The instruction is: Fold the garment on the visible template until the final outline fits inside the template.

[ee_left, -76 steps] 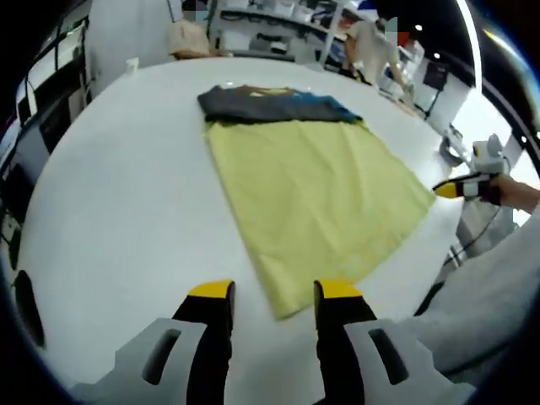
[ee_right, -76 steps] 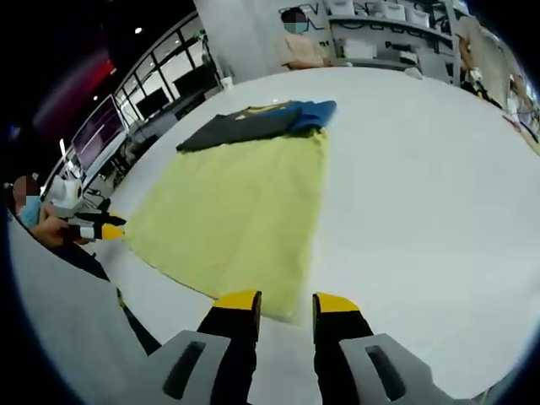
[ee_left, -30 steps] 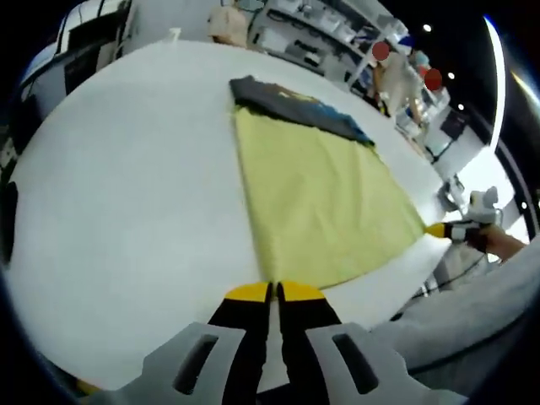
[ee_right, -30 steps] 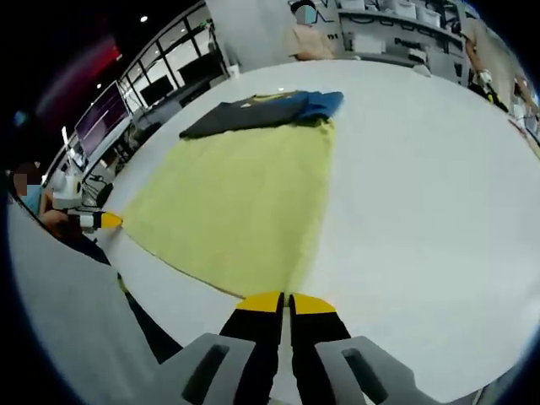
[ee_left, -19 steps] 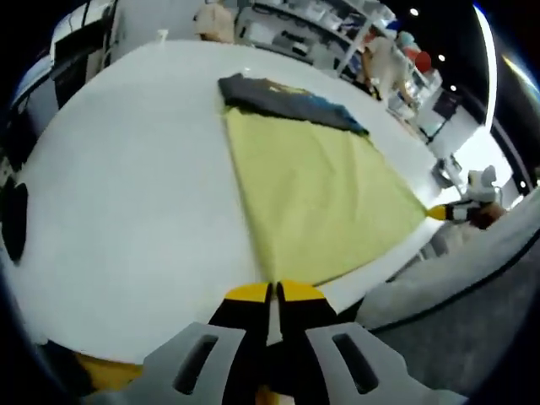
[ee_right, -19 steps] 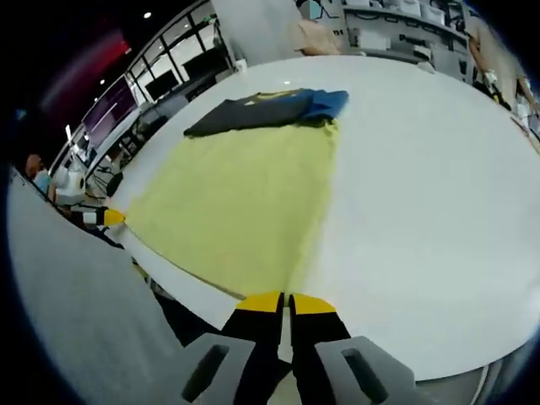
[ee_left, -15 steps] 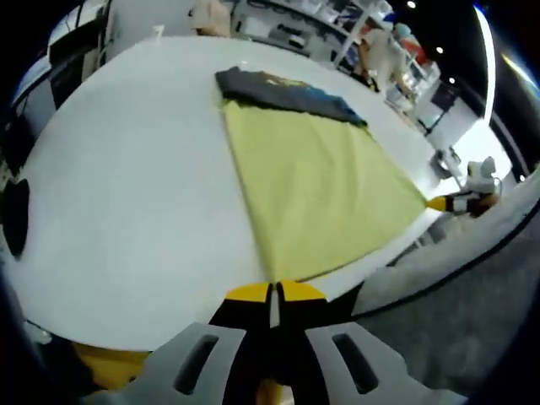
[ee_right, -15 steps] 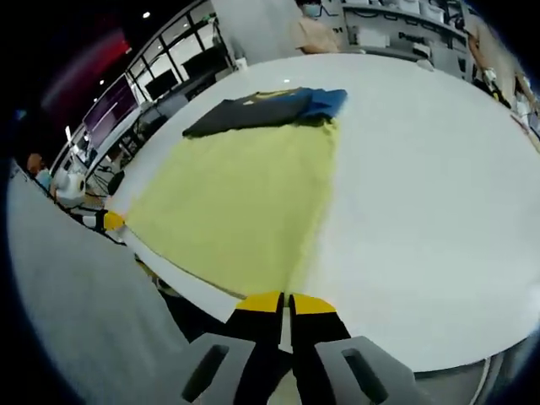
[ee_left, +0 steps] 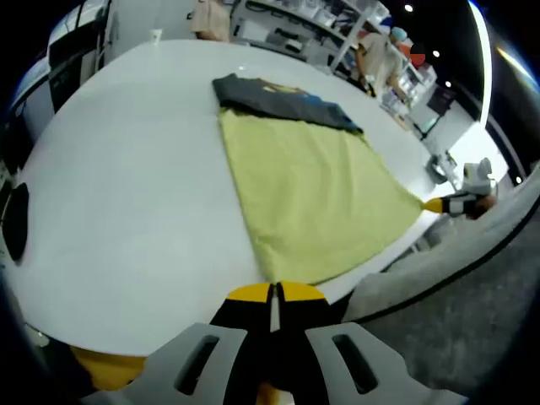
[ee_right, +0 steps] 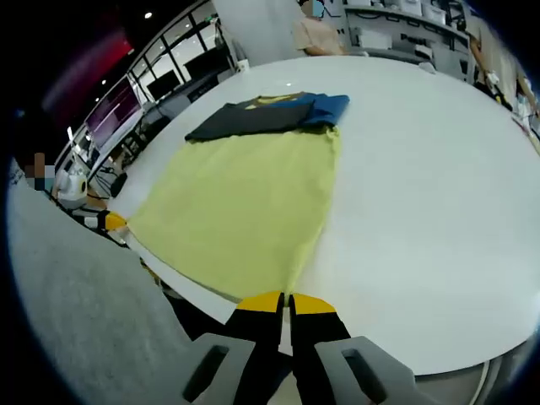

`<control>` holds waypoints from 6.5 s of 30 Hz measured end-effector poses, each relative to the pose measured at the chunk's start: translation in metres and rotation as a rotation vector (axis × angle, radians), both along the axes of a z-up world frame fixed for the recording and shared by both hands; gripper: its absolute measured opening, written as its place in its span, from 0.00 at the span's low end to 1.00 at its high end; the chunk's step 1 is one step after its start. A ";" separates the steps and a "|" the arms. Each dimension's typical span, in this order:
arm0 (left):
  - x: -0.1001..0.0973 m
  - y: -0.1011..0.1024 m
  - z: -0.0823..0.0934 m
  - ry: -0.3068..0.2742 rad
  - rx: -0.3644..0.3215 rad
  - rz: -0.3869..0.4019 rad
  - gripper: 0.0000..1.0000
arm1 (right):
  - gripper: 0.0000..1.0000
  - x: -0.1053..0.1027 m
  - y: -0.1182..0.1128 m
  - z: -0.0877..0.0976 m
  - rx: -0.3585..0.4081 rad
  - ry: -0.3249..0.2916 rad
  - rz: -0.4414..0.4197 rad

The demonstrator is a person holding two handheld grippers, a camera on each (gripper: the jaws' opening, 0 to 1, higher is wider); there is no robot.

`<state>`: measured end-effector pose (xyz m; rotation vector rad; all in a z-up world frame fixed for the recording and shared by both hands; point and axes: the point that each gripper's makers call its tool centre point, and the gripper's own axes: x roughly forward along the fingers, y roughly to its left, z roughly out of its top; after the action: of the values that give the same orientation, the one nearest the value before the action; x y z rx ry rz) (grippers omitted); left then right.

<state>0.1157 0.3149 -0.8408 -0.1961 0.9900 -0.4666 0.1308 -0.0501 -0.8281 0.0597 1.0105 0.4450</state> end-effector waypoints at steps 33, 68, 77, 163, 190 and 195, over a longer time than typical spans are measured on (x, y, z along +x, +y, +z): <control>0.090 -0.012 0.079 -0.281 -0.029 0.045 0.00 | 0.00 0.092 -0.007 0.079 0.142 -0.238 -0.109; 0.264 -0.003 0.169 -0.552 -0.078 0.140 0.00 | 0.00 0.245 -0.007 0.161 0.246 -0.418 -0.139; 0.313 0.004 0.169 -0.559 -0.075 0.156 0.00 | 0.00 0.300 -0.003 0.162 0.275 -0.428 -0.159; 0.363 0.013 0.043 -0.404 0.101 0.042 0.39 | 0.29 0.356 -0.012 0.026 0.057 -0.322 0.017; 0.246 -0.017 0.010 -0.283 0.042 -0.069 0.39 | 0.27 0.236 0.008 -0.010 0.072 -0.211 0.153; 0.232 -0.018 0.001 -0.257 0.039 -0.090 0.28 | 0.23 0.218 0.012 -0.014 0.068 -0.192 0.153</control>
<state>0.3474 0.2969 -0.8399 -0.0547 0.7573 -0.5400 0.3493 -0.0384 -0.8417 -0.0002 0.8142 0.6133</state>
